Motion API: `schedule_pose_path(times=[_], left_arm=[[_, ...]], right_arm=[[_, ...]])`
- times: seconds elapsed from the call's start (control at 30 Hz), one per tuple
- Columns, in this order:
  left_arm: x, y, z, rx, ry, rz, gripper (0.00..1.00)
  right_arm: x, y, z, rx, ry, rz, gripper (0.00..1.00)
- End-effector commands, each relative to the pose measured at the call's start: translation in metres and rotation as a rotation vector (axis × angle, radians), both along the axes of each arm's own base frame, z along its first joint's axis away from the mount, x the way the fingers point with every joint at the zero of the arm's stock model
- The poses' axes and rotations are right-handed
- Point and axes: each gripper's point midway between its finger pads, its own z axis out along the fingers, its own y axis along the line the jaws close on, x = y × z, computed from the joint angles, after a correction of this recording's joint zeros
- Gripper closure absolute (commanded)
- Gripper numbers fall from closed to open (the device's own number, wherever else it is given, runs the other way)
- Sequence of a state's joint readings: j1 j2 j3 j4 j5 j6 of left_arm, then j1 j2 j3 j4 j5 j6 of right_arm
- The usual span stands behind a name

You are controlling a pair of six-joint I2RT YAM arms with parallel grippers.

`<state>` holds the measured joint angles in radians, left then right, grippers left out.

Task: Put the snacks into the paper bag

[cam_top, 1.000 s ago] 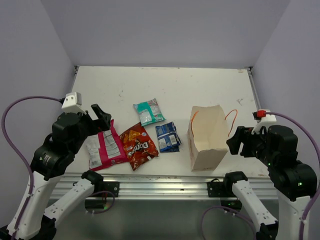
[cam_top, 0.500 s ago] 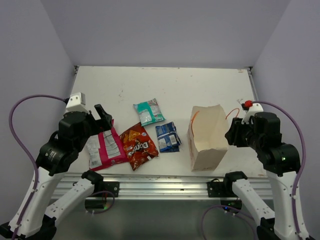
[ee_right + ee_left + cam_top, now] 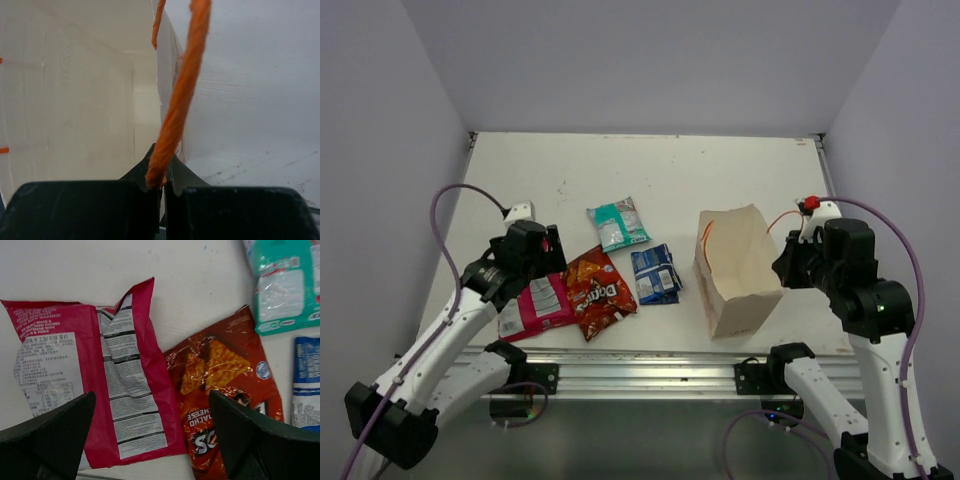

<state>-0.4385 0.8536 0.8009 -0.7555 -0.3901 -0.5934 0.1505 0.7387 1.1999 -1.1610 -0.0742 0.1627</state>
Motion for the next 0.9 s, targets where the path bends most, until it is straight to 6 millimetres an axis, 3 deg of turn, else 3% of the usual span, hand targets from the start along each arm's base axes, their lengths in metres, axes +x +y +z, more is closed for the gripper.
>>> schedule_pose_path(times=[0.0,0.23,0.43,0.53,0.57,0.63,0.67,0.77,0.87], left_arm=[[0.020,-0.004,-0.019,-0.013,0.001,0.071,0.00],[0.022,0.003,-0.074,0.073,0.104,0.112,0.00],[0.032,0.012,-0.090,0.166,0.139,0.127,0.01],[0.038,0.016,-0.100,0.216,0.169,0.138,0.07],[0.039,0.017,-0.103,0.229,0.182,0.139,0.33],[0.041,0.021,-0.109,0.264,0.212,0.154,0.70],[0.041,0.022,-0.109,0.271,0.218,0.157,1.00],[0.044,0.020,-0.100,0.262,0.195,0.161,1.00],[0.058,0.014,-0.060,0.217,0.110,0.165,1.00]], right_arm=[[0.006,0.004,0.009,0.007,-0.047,0.031,1.00],[0.005,0.005,0.010,0.010,-0.055,0.039,1.00],[0.004,0.008,0.010,0.016,-0.054,0.051,1.00],[0.004,0.008,0.011,0.018,-0.056,0.054,1.00],[0.004,0.008,0.011,0.019,-0.059,0.055,1.00],[0.003,0.008,0.011,0.018,-0.057,0.052,1.00],[0.003,0.008,0.011,0.017,-0.059,0.054,1.00],[0.002,0.008,0.011,0.019,-0.059,0.051,1.00],[0.003,0.008,0.011,0.017,-0.056,0.050,1.00]])
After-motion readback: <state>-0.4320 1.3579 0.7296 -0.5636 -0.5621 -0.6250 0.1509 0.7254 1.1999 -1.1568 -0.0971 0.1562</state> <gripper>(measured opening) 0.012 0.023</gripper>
